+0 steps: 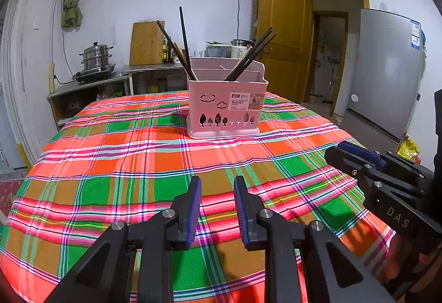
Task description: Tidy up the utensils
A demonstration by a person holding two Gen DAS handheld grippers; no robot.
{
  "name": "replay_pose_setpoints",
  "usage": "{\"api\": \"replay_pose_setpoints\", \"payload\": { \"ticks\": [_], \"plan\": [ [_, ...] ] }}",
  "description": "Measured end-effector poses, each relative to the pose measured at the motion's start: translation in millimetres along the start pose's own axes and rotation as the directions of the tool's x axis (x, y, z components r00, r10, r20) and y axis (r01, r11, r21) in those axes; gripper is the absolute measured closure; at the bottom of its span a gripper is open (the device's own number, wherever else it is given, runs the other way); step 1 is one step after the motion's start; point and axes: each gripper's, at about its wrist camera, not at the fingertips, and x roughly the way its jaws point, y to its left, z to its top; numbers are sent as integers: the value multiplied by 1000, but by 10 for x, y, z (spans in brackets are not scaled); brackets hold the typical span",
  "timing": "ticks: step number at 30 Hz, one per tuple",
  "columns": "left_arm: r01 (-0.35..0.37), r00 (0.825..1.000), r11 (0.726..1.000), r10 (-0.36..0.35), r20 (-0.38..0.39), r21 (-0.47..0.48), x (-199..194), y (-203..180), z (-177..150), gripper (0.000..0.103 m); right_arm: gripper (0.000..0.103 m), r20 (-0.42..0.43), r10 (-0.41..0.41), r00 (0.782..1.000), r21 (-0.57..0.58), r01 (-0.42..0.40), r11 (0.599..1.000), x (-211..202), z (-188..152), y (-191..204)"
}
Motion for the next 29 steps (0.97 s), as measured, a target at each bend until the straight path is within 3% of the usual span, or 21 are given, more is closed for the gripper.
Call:
{"api": "replay_pose_setpoints", "payload": {
  "ticks": [29],
  "plan": [
    [10, 1000, 1000, -10, -6, -8, 5, 43, -4, 79, 78, 2, -1, 1000, -3, 1, 1000, 2, 9, 1]
  ]
}}
